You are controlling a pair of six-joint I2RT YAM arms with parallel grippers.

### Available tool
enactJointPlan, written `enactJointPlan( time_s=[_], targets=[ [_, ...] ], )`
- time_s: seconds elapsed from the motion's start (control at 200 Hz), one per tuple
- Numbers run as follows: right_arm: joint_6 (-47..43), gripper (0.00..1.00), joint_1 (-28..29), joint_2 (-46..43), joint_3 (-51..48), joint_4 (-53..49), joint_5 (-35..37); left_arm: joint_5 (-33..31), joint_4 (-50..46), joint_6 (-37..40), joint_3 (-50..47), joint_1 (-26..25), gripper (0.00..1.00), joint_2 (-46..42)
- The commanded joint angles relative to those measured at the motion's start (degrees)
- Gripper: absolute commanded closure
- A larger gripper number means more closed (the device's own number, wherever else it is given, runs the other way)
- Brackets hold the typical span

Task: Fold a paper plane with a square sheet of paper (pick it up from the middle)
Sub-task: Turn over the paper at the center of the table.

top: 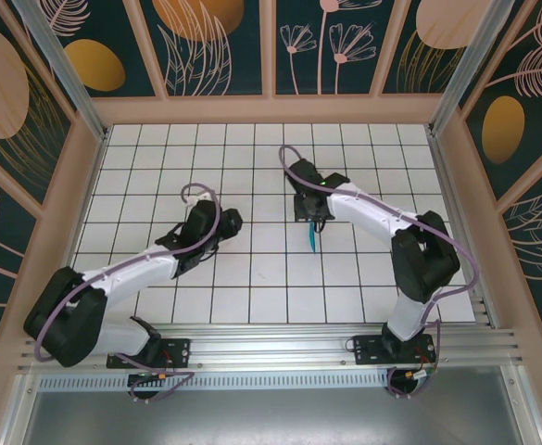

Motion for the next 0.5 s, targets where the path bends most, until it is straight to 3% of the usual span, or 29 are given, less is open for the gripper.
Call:
enactJointPlan(
  time_s=[0.0,0.25,0.495],
  targets=[
    [1.5,0.97,3.8,3.3,2.6,-10.4,13.2,-7.8,-1.0,-3.1,-3.0,0.7,0.52,-4.5],
    [4.9,0.94,9.2,14.8,10.5,-14.5,13.7,-18.2,-5.9,-6.4,-7.1,1.2,0.46,-14.7],
    [5.2,0.85,13.1,24.7,20.2,-14.8,5.9,-19.9,-7.6,-6.2,-9.1,1.2,0.42,-20.5]
  ],
)
